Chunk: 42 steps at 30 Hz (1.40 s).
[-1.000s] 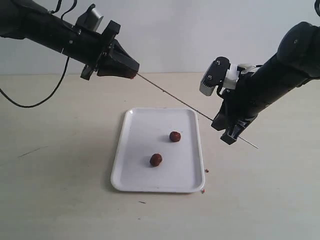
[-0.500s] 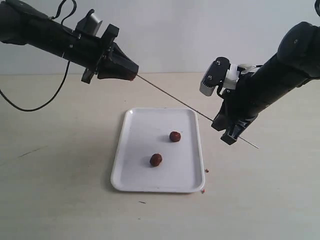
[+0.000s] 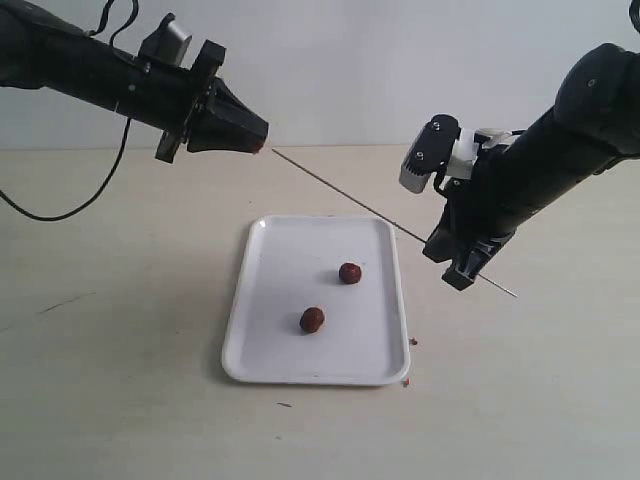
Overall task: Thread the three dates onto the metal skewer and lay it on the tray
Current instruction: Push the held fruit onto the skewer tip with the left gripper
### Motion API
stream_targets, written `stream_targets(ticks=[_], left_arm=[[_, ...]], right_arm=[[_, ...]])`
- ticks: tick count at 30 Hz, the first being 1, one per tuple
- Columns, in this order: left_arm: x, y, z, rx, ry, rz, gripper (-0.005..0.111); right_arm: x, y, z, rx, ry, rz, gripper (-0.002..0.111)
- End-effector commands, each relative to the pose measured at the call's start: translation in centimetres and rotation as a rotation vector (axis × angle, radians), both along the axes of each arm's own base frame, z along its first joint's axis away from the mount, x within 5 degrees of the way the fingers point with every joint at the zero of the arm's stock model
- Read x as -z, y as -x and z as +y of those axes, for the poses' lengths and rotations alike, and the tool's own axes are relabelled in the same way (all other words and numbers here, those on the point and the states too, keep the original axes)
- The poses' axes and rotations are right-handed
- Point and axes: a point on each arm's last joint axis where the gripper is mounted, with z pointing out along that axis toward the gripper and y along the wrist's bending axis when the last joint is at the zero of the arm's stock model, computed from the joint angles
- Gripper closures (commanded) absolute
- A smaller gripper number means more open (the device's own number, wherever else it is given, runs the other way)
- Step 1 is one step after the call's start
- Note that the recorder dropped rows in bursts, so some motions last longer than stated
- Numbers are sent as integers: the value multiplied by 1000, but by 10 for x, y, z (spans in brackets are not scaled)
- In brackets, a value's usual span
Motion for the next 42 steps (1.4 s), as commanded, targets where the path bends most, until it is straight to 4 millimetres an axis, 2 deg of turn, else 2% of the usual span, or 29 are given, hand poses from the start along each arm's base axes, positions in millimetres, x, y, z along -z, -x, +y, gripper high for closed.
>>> stream_targets(ticks=[1, 7, 36, 42], left_arm=[[-4, 1, -5, 6, 18, -10, 81], [-4, 6, -19, 33, 17, -14, 81], [-1, 0, -11, -4, -20, -36, 81], [16, 3, -26, 30, -22, 3, 81]], right_arm=[[-1, 0, -2, 0, 1, -1, 108], [-1, 0, -2, 0, 2, -2, 108], [-1, -1, -1, 17, -10, -12, 108], [-2, -2, -1, 19, -15, -18, 108]])
